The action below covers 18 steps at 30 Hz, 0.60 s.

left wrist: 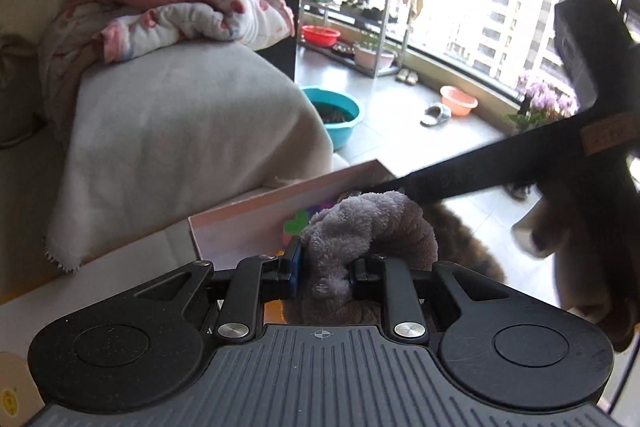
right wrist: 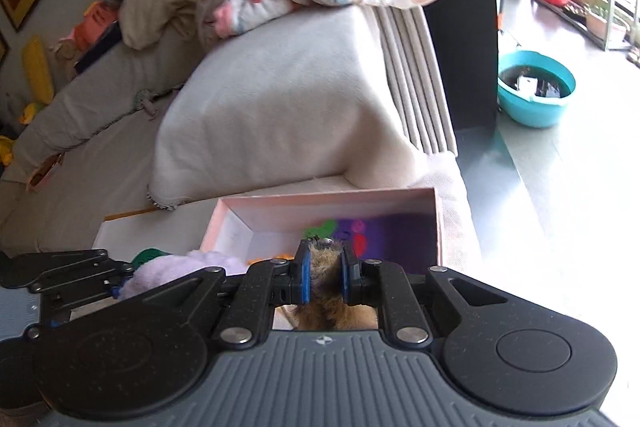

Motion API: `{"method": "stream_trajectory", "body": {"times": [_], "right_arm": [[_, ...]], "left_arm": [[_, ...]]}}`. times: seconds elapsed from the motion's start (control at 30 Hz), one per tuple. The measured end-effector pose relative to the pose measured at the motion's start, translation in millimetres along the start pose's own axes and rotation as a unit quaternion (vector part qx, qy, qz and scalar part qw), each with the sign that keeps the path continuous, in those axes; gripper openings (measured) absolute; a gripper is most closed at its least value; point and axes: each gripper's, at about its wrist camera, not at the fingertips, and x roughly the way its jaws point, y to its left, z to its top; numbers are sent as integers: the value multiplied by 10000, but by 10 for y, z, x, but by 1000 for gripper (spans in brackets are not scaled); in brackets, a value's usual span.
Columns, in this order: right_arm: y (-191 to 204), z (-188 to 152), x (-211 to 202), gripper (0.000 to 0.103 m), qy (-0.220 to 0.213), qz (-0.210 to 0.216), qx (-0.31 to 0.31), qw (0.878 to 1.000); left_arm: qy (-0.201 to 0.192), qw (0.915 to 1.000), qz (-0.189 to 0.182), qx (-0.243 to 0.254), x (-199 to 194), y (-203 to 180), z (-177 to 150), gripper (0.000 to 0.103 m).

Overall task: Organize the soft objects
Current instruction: 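Carry the keychain and scrunchie over the pink box with both tools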

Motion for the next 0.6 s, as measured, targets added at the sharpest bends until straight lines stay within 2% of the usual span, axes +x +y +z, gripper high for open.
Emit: {"method": "stream_trajectory", "body": {"times": [0.13,0.27,0.33,0.43,0.53,0.6], "right_arm": [[123,26,-323,14,-319,542,-142,9979],[299,-8,-540,14,-416,1120,-455,9918],[357,-61,-502,14,-313,1165,-560,9911],[343,-116,-329,14,-161,978,-489,9939],[205,-107,-180,14,-65,923,-154,9956],[148,-90,-121,14,-52,874,-31,9962]], "left_arm": [[288,9995,125,27,173,13,-63,23],[332,9993,159,-71,251,53,-83,23],[294,9994,139,-102,232,57,-66,23],[186,9998,55,-43,124,21,-40,24],[94,9999,30,50,-13,3,-26,34],[-76,9998,-134,-123,-115,71,-11,37]]}}
